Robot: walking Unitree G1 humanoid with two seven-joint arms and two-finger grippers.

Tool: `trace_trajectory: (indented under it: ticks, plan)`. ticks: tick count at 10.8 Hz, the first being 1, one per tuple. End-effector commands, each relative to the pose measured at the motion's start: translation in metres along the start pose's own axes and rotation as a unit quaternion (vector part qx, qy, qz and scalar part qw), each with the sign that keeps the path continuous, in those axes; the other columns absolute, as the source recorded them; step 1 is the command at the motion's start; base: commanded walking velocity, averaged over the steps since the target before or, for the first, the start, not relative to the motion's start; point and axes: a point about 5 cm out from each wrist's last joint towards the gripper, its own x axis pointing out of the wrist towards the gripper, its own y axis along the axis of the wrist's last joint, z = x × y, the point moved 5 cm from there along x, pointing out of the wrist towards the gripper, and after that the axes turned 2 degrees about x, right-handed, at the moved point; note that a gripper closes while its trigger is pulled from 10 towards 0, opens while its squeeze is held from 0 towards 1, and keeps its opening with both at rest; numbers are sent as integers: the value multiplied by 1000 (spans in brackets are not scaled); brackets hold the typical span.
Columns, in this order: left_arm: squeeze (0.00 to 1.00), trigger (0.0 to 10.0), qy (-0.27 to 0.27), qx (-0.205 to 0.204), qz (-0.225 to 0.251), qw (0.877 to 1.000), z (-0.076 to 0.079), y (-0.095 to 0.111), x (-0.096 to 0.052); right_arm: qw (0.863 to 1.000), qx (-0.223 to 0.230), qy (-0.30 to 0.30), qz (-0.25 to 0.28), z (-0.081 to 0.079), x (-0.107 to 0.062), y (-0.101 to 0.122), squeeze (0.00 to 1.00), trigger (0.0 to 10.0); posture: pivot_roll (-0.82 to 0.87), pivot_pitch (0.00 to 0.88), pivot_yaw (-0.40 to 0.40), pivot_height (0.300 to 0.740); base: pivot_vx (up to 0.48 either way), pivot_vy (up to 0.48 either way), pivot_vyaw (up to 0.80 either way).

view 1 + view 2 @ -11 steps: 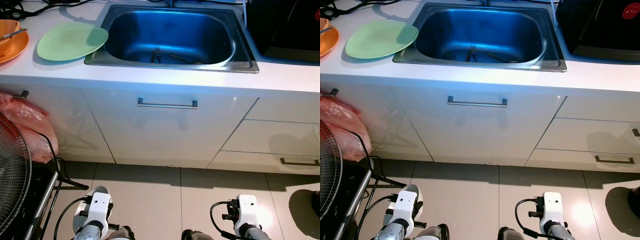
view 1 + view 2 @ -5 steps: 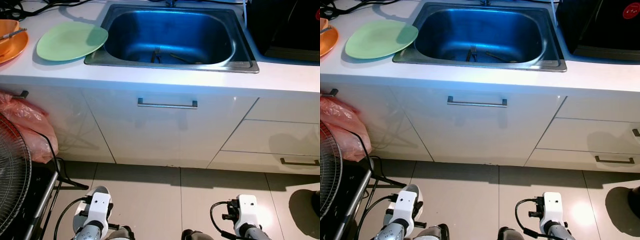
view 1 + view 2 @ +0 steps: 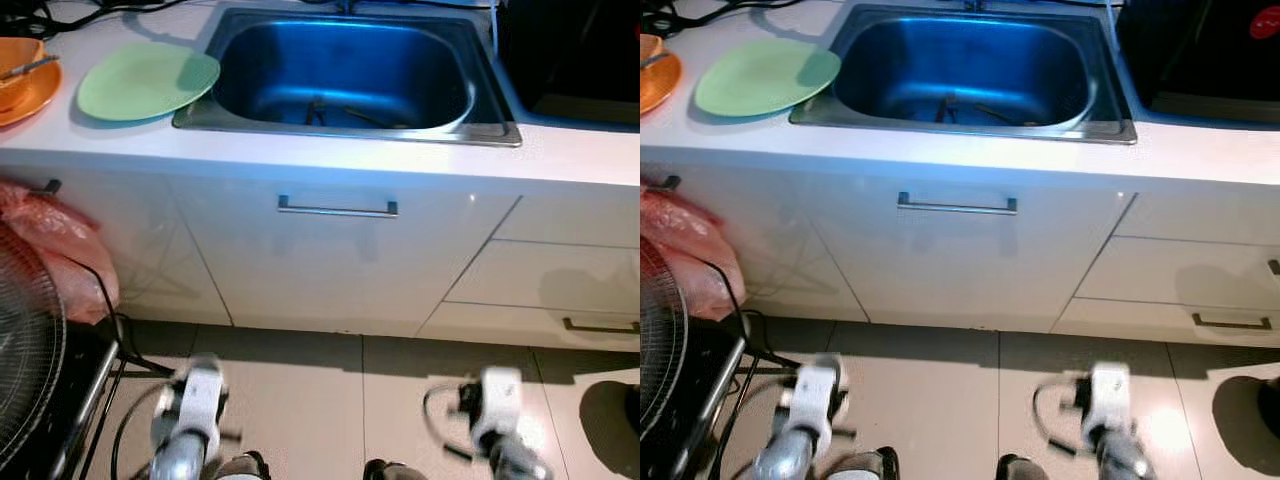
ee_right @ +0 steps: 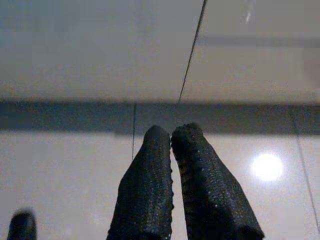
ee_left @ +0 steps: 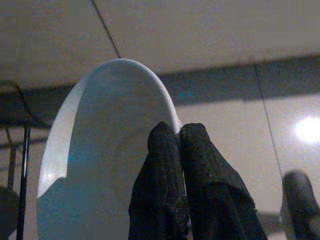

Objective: Kitchen organization

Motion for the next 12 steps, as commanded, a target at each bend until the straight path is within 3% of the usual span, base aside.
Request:
trace_trajectory:
  ticks: [1, 6, 7, 12]
  plan:
    - [0, 10000, 7, -5, 16, 1000, -2, 6, 1, 1000, 6, -10, 8, 6, -1, 2, 0, 10000, 43, 166, 1, 740, 0, 0, 0]
    - [0, 10000, 6, -1, 69, 998, 0, 37, 9, 997, 0, -8, 81, 4, 10, 44, 0, 10000, 49, 177, -2, 740, 0, 0, 0]
    - [0, 10000, 8, 1, 99, 995, -2, 56, 12, 994, -2, -3, 111, 2, 15, 63, 0, 10000, 52, 178, -3, 740, 0, 0, 0]
    - [0, 10000, -9, 25, 186, 982, 9, 107, 18, 979, -9, 9, 202, -5, 21, 118, 0, 10000, 52, 174, -3, 740, 0, 0, 0]
